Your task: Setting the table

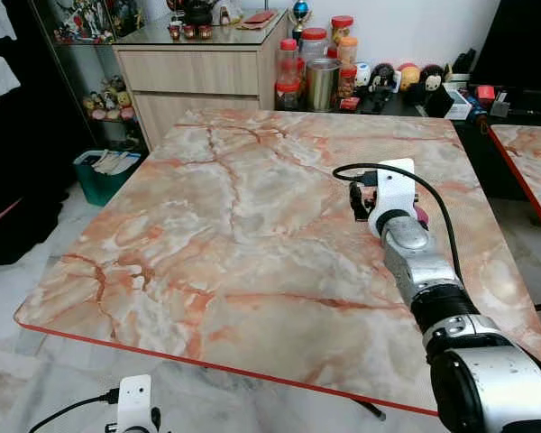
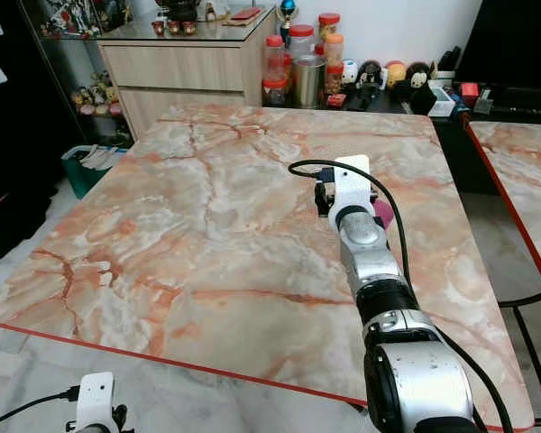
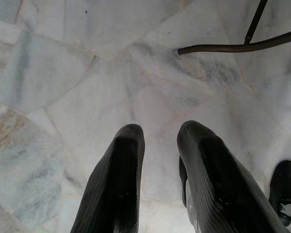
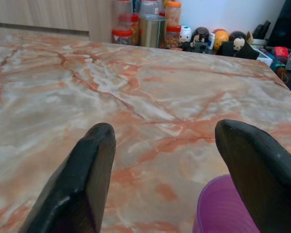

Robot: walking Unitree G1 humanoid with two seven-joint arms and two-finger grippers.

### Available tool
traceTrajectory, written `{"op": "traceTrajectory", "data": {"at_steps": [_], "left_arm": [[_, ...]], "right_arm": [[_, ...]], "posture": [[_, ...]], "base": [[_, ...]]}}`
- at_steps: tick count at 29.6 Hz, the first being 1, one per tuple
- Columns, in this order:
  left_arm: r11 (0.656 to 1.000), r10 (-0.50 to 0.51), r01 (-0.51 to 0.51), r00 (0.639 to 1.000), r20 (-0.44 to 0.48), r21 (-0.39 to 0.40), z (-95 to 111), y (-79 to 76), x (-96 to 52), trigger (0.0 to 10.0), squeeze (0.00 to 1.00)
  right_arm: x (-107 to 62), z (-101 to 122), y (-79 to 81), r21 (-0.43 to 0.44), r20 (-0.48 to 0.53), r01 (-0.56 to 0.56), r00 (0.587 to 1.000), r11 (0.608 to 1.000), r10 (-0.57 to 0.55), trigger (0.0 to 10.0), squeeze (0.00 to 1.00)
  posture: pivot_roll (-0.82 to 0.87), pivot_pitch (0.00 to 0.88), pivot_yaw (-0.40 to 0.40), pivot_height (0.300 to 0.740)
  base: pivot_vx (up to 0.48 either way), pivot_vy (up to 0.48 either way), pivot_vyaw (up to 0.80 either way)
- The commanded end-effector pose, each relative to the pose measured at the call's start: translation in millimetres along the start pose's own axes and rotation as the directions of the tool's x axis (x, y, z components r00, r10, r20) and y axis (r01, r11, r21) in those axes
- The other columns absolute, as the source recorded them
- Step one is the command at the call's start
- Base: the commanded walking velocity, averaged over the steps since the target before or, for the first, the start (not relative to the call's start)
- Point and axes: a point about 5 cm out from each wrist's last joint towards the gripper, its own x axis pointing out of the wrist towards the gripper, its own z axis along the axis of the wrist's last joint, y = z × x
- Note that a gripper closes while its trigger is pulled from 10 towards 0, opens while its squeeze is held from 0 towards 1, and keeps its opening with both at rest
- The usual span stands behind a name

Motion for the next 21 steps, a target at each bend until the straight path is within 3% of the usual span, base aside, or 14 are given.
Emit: {"op": "traceTrajectory", "data": {"at_steps": [1,9,21], "left_arm": [[1.0,-0.004,0.004,1.0,-0.021,0.005,-3,-0.3,-0.3,10.0,0.0],[1.0,-0.007,0.008,1.0,-0.022,0.006,-3,-0.8,-0.4,10.0,0.0],[1.0,-0.018,0.018,0.999,-0.029,0.005,-5,-2.8,-0.9,10.0,0.0]], "right_arm": [[-0.8,-1,2.6,0.018,-0.015,0.007,1.0,1.0,-0.007,10.0,0.0],[-2.9,-14,10.2,0.019,-0.082,-0.004,0.997,1.0,0.005,10.0,0.0],[-3.7,-16,-1.1,0.005,-0.091,0.067,0.994,0.998,-0.066,10.0,0.0]], "posture": [[0.01,0.0,0.037,0.74],[0.01,0.0,0.036,0.74],[0.01,0.0,0.039,0.74]], "base": [[0.0,0.0,0.0],[0.0,0.0,0.0],[0.0,0.0,0.0]]}}
